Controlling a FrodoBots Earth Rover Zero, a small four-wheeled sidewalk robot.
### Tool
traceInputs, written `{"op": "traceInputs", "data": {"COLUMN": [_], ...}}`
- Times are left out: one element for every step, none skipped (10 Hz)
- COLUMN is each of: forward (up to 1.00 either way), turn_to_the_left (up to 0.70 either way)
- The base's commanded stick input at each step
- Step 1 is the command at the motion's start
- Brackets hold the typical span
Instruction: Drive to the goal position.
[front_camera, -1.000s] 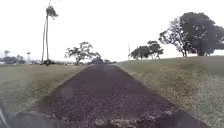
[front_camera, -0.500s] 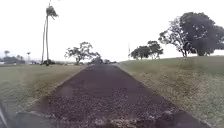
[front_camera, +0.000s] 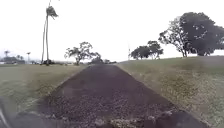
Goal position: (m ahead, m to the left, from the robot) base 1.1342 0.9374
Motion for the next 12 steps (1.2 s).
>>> {"op": "traceInputs", "data": {"forward": [1.0, 1.0, 1.0, 1.0, 1.0, 1.0, 1.0, 1.0, 1.0, 1.0, 1.0, 1.0], "turn_to_the_left": [0.37, 0.03, 0.14, 0.3, 0.08, 0.29, 0.33, 0.19, 0.04, 0.0, 0.0, 0.0]}}
